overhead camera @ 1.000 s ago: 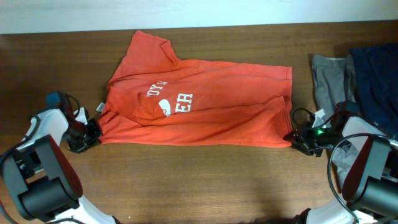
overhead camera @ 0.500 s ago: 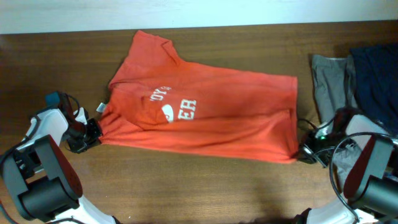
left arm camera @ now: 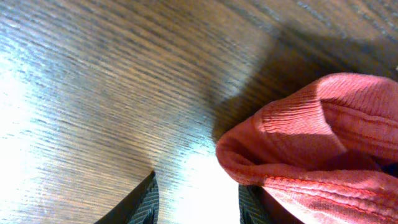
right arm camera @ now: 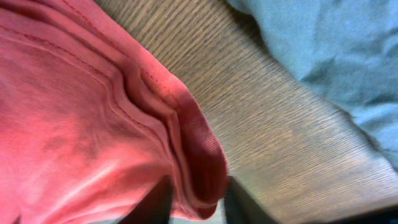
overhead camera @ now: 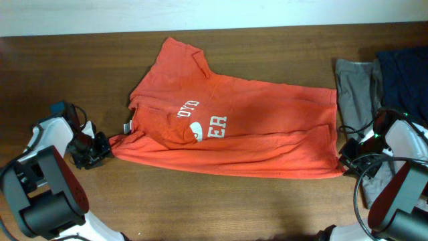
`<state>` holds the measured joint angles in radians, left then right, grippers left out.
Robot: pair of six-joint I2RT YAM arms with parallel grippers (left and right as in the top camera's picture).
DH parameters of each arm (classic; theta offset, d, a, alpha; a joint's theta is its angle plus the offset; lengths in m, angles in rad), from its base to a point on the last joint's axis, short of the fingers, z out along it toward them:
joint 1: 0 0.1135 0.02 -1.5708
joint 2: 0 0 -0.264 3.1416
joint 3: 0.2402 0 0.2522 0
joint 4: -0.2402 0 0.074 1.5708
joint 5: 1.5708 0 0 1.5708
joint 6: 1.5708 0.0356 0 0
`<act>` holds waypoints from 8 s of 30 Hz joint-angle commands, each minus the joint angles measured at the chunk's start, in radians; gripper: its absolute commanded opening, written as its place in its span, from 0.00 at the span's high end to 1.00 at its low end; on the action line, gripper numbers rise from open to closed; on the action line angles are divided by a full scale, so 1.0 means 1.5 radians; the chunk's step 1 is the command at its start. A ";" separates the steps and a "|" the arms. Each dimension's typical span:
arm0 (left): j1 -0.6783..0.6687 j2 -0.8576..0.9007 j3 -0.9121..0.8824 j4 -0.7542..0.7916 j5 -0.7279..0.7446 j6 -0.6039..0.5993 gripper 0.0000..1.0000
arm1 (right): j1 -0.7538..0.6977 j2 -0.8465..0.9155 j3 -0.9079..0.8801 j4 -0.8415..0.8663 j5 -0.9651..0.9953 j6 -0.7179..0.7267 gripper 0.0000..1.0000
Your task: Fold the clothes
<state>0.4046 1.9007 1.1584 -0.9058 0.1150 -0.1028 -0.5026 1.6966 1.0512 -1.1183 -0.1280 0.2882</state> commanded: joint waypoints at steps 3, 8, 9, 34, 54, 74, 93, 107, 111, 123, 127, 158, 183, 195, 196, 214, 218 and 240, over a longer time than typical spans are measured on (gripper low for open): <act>0.006 -0.006 0.027 0.004 0.003 0.003 0.58 | -0.004 -0.011 0.011 0.011 -0.011 -0.003 0.59; -0.020 -0.011 0.063 0.025 0.214 0.144 0.59 | -0.004 -0.011 0.011 0.017 -0.042 -0.020 0.57; -0.032 -0.011 0.063 0.031 0.226 0.167 0.59 | -0.004 -0.011 0.011 0.017 -0.042 -0.020 0.57; -0.172 -0.014 0.058 0.008 0.190 0.233 0.65 | -0.004 -0.011 0.011 0.023 -0.048 -0.032 0.53; -0.202 -0.013 0.065 0.151 0.174 0.159 0.72 | -0.004 -0.011 0.011 0.020 -0.048 -0.032 0.53; -0.203 0.017 0.073 0.307 0.084 0.144 0.57 | -0.004 -0.011 0.011 0.019 -0.048 -0.032 0.53; -0.203 0.052 0.074 0.335 0.105 0.144 0.76 | -0.004 -0.011 0.011 0.019 -0.048 -0.032 0.52; -0.204 0.052 0.074 0.345 0.106 0.144 0.92 | -0.004 -0.011 0.011 0.020 -0.048 -0.032 0.52; -0.204 0.052 0.074 0.345 0.106 0.144 1.00 | -0.004 -0.011 0.011 0.019 -0.048 -0.032 0.52; -0.204 -0.011 0.107 0.336 0.107 0.144 0.99 | -0.004 -0.011 0.011 0.017 -0.048 -0.032 0.52; -0.204 -0.015 0.107 0.321 0.107 0.144 1.00 | -0.004 -0.011 0.011 0.017 -0.048 -0.032 0.52; -0.204 0.008 0.107 0.309 0.100 0.157 0.69 | -0.004 -0.011 0.011 0.018 -0.048 -0.032 0.52; -0.204 0.009 0.146 0.293 0.123 0.156 1.00 | -0.004 -0.011 0.011 0.016 -0.048 -0.032 0.52; -0.204 -0.021 0.183 0.268 0.120 0.157 1.00 | -0.004 -0.011 0.011 0.017 -0.048 -0.032 0.52; -0.204 -0.018 0.183 0.271 0.115 0.157 1.00 | -0.004 -0.011 0.011 0.017 -0.048 -0.032 0.52; -0.208 0.018 0.183 0.363 0.123 0.121 1.00 | -0.004 -0.011 0.011 0.022 -0.048 -0.032 0.52; -0.216 0.037 0.183 0.369 0.123 0.119 1.00 | -0.004 -0.011 0.011 0.022 -0.048 -0.032 0.52; -0.191 0.040 0.210 0.233 0.199 0.119 0.28 | -0.005 -0.011 0.022 0.113 -0.346 -0.228 0.55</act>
<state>0.1173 1.9583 1.4395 -0.5430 0.3183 0.0685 -0.5045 1.6966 1.0542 -0.9558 -0.4690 0.0647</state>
